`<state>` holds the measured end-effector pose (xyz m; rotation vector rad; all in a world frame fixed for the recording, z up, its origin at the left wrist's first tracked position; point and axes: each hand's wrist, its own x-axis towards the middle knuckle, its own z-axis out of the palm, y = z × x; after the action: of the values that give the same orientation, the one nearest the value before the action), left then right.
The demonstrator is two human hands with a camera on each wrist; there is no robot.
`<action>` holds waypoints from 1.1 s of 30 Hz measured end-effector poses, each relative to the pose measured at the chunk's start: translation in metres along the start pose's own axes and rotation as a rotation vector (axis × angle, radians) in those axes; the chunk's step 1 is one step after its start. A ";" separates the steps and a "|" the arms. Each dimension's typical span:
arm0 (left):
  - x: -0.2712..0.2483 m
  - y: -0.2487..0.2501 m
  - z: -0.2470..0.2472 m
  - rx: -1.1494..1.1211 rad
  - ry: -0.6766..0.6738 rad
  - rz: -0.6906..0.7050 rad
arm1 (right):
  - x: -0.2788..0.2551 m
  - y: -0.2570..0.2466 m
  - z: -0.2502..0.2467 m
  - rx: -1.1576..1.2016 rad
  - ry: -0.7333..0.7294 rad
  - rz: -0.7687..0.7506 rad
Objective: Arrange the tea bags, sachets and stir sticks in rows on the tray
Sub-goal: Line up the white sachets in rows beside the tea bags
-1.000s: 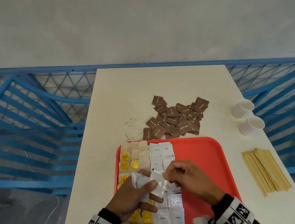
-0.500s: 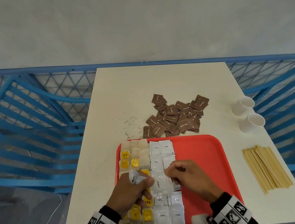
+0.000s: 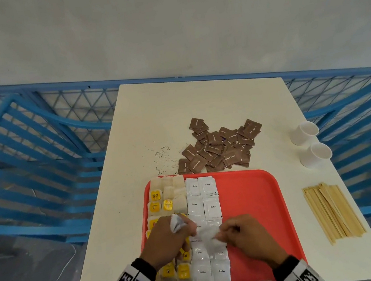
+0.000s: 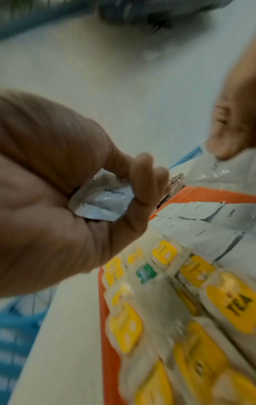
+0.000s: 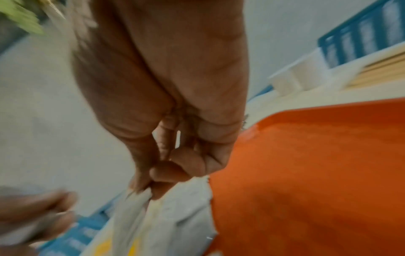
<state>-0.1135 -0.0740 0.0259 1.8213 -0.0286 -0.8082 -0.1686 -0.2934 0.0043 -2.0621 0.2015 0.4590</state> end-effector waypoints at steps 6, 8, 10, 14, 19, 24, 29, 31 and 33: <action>-0.005 -0.022 -0.013 -0.605 -0.110 -0.309 | 0.017 0.046 -0.001 0.281 0.143 0.315; -0.004 -0.027 -0.015 -0.646 -0.158 -0.324 | 0.021 0.050 0.003 0.322 0.131 0.340; -0.004 -0.030 -0.014 -0.657 -0.193 -0.321 | 0.025 0.054 0.007 0.335 0.140 0.364; -0.002 -0.029 -0.010 -0.692 -0.247 -0.318 | 0.029 0.054 0.014 0.220 0.227 0.350; -0.001 -0.027 -0.008 -0.778 -0.362 -0.304 | 0.022 0.033 0.007 0.020 0.345 0.227; -0.003 -0.015 -0.001 -0.703 -0.481 -0.237 | 0.009 -0.031 -0.001 0.097 0.006 -0.011; -0.006 0.003 0.005 -0.449 -0.420 -0.185 | 0.008 -0.049 0.001 0.157 0.002 -0.042; -0.010 0.008 0.001 -0.401 -0.346 -0.167 | 0.007 -0.048 -0.003 0.251 0.061 0.023; -0.012 0.008 -0.004 -0.346 -0.266 -0.136 | 0.005 -0.046 -0.005 0.368 0.117 0.086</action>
<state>-0.1184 -0.0696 0.0397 1.3940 0.0607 -1.0768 -0.1478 -0.2742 0.0409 -1.7238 0.4150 0.3253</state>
